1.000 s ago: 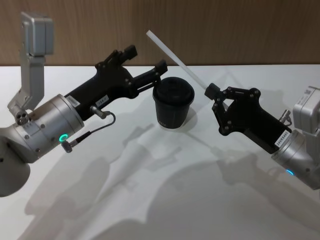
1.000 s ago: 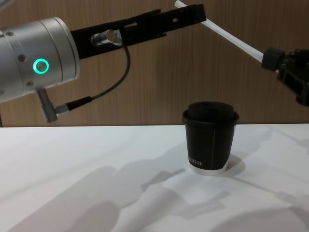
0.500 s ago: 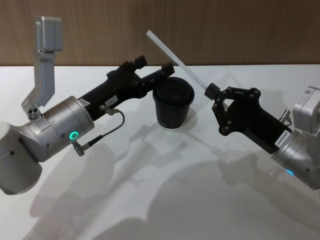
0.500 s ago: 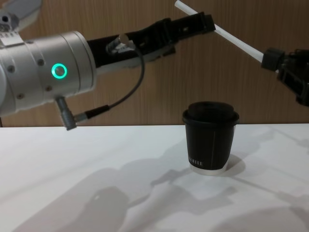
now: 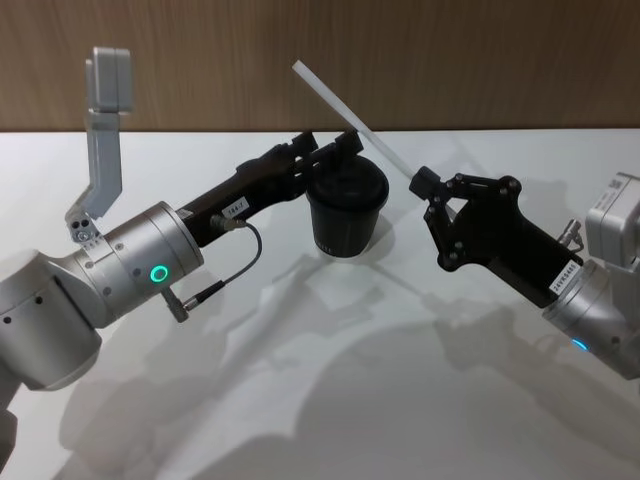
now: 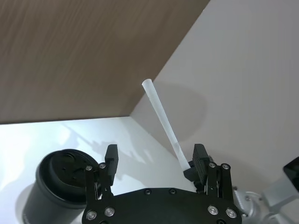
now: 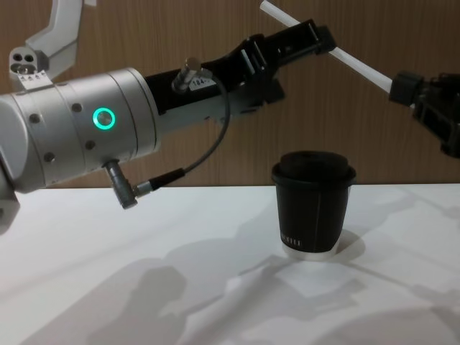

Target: Pick up the straw with one hand, pass it to the other hand, and insert it into the cup.

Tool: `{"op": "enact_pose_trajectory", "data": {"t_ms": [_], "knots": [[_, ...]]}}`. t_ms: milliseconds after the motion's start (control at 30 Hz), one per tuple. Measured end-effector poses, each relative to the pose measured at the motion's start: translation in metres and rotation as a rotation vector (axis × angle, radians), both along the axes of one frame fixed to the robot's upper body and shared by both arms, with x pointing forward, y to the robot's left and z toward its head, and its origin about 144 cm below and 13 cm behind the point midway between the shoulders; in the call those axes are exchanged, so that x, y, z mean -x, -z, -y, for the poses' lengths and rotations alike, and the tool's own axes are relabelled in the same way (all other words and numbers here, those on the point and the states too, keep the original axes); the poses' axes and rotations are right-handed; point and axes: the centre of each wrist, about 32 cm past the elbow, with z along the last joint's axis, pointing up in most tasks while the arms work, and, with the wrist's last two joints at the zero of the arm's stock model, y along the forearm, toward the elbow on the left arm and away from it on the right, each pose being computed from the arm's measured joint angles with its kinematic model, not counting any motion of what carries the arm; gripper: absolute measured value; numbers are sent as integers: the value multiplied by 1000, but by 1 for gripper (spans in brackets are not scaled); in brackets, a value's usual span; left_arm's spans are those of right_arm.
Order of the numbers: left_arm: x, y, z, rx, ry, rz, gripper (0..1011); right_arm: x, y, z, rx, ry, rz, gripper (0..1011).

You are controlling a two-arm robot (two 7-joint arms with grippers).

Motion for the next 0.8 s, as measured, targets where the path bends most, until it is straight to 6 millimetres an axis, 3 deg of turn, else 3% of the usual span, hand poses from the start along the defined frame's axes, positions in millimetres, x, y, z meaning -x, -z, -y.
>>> {"op": "enact_pose_trajectory", "data": {"t_ms": [800], "knots": [[-11,7,5,155,84,-71,1003,0,0,0,0,0,0,18]]}}
